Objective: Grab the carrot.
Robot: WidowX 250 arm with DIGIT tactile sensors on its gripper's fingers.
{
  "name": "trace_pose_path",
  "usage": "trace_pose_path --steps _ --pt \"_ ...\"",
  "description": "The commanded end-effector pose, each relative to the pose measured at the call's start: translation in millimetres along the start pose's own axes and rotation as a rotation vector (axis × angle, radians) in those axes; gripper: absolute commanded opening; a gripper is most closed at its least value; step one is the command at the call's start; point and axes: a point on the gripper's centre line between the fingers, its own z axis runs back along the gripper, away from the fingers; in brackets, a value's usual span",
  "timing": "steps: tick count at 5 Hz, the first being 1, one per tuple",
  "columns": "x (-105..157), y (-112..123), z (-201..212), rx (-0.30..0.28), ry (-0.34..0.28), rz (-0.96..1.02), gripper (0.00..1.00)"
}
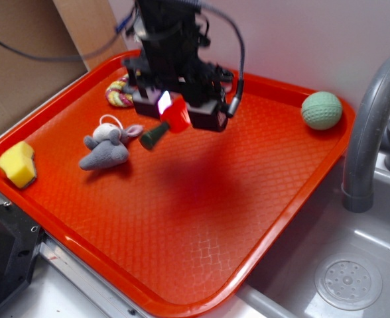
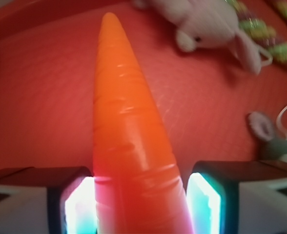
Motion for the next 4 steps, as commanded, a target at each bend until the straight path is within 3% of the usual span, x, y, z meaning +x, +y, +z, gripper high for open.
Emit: trace_pose_path --steps 1,3,4 --pt "-4.6 30.1 78.2 -0.066 -0.041 -0.189 0.00" --pt "-11.0 56.8 109.0 -0.006 -0.125 -0.036 0.00" --pt "-8.4 63.2 105.8 0.045 -0.194 0.158 0.00"
